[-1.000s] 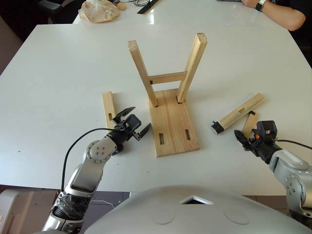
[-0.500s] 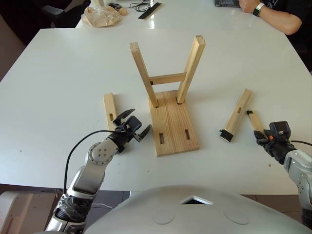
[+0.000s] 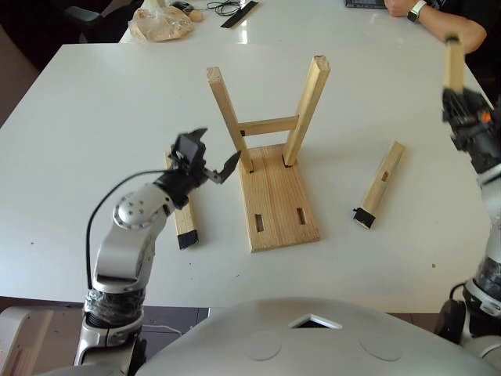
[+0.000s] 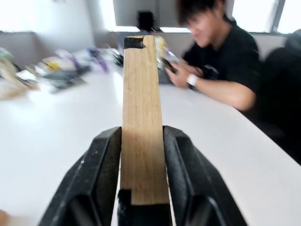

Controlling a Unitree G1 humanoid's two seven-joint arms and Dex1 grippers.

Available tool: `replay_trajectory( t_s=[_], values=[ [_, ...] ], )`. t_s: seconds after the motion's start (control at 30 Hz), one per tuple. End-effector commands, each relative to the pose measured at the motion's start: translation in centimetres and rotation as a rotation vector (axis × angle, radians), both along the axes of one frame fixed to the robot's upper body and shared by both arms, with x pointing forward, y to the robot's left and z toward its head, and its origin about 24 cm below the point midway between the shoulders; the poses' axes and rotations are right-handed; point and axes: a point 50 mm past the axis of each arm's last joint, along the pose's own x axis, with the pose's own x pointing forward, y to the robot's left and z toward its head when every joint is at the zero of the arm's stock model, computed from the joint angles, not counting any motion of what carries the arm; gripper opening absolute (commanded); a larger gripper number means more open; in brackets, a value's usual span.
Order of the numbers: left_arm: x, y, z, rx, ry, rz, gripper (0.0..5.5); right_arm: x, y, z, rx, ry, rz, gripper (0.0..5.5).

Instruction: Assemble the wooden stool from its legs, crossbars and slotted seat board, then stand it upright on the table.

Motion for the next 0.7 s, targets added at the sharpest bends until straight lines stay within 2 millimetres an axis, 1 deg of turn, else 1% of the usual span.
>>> replay_trajectory(
  t_s=[0.03, 0.13, 0.2, 0.23, 0.27, 0.37, 0.43, 0.57, 0.7],
  values=[
    [-0.2, -1.5, 4.9, -0.188, -0.078, -0.172, 4.61, -0.6, 3.7, 4.4, 0.123, -0.146, 0.382, 1.31],
    [-0.8, -2.3, 7.0, -0.285, -0.083, -0.306, 5.02, -0.8, 4.3, 5.9, 0.184, -0.16, 0.572, 1.31],
    [-1.0, -2.3, 7.9, -0.338, -0.07, -0.378, 5.21, -1.0, 4.7, 6.3, 0.21, -0.14, 0.688, 1.31],
    [-1.1, -2.3, 8.3, -0.364, -0.06, -0.406, 5.21, -1.1, 5.0, 6.4, 0.206, -0.127, 0.74, 1.31],
    [-1.2, -2.2, 8.6, -0.388, -0.046, -0.437, 5.21, -1.3, 5.4, 6.3, 0.199, -0.106, 0.804, 1.31],
    [-1.2, -2.4, 9.2, -0.429, -0.002, -0.502, 4.8, -1.7, 6.3, 5.7, 0.202, -0.046, 0.952, 1.31],
    [-1.3, -2.7, 9.6, -0.442, 0.021, -0.556, 4.76, -2.0, 6.6, 5.2, 0.21, -0.012, 1.005, 1.31],
    [-2.3, -3.6, 10.5, -0.464, 0.058, -0.715, 4.76, -2.6, 7.4, 4.2, 0.201, 0.069, 1.152, 1.31],
    [-3.4, -4.7, 10.8, -0.417, 0.081, -0.867, 4.76, -2.9, 7.8, 3.4, 0.17, 0.146, 1.265, 1.31]
  ],
)
